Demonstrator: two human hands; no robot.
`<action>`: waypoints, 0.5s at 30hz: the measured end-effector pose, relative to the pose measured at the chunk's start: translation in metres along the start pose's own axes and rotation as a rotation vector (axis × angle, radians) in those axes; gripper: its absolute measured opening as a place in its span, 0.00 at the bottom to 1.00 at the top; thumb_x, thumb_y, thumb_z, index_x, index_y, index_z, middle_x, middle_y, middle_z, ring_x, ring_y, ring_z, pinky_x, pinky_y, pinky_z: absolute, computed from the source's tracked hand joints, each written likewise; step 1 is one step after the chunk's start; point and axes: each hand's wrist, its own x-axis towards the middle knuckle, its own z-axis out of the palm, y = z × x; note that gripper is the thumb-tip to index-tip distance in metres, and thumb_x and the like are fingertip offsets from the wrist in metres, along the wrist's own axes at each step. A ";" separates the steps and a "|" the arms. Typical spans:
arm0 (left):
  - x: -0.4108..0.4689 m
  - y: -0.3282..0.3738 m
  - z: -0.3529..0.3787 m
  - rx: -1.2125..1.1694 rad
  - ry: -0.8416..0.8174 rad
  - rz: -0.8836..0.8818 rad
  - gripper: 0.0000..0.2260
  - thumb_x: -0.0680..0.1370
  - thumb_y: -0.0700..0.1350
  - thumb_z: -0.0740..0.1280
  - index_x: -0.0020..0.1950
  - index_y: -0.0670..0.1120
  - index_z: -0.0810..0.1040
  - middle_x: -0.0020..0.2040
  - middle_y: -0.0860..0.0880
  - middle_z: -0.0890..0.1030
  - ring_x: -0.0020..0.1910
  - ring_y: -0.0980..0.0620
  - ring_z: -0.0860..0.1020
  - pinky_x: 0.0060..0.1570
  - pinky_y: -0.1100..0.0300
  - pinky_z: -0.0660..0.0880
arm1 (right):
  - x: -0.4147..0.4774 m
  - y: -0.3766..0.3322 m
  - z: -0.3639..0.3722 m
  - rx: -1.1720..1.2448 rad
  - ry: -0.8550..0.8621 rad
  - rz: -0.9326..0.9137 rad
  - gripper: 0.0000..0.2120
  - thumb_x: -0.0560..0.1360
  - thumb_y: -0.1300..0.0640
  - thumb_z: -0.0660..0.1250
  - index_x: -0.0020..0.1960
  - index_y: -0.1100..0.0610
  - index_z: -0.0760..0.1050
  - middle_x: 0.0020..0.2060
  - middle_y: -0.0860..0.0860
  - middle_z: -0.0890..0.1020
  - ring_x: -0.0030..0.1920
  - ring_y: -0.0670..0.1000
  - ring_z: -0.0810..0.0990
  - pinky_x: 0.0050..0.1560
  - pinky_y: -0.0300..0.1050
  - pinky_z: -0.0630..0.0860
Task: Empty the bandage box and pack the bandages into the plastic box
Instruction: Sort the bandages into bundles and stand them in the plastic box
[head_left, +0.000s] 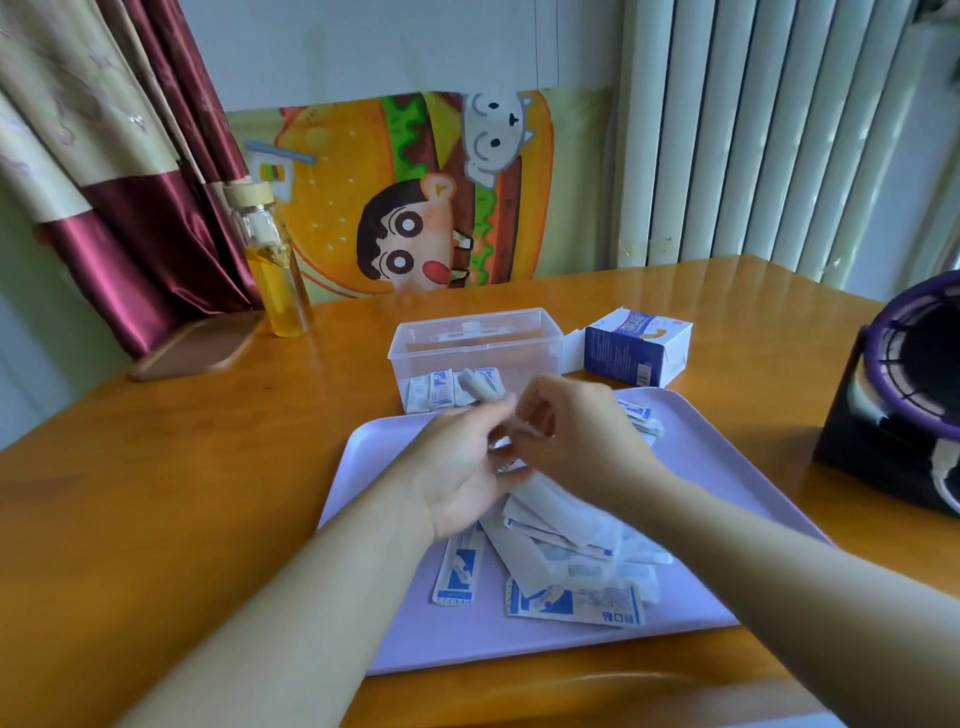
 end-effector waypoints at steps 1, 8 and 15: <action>0.003 -0.001 0.001 -0.016 0.018 0.014 0.10 0.82 0.41 0.57 0.45 0.40 0.75 0.34 0.46 0.78 0.33 0.52 0.76 0.39 0.59 0.72 | -0.001 -0.002 0.005 -0.025 -0.029 -0.077 0.06 0.68 0.58 0.70 0.41 0.57 0.75 0.35 0.50 0.80 0.37 0.52 0.78 0.38 0.47 0.74; 0.016 0.000 -0.043 0.112 0.116 0.011 0.09 0.81 0.37 0.58 0.57 0.43 0.76 0.46 0.42 0.84 0.41 0.46 0.83 0.37 0.54 0.81 | 0.022 0.013 0.000 0.259 -0.233 0.127 0.14 0.68 0.47 0.74 0.50 0.51 0.77 0.38 0.44 0.81 0.31 0.39 0.76 0.34 0.34 0.70; 0.024 0.002 -0.072 0.351 0.055 -0.010 0.09 0.77 0.38 0.65 0.56 0.43 0.78 0.46 0.44 0.84 0.42 0.49 0.83 0.38 0.58 0.79 | 0.049 0.006 0.029 0.289 -0.355 0.358 0.13 0.69 0.50 0.74 0.46 0.57 0.78 0.30 0.49 0.79 0.25 0.43 0.74 0.25 0.34 0.69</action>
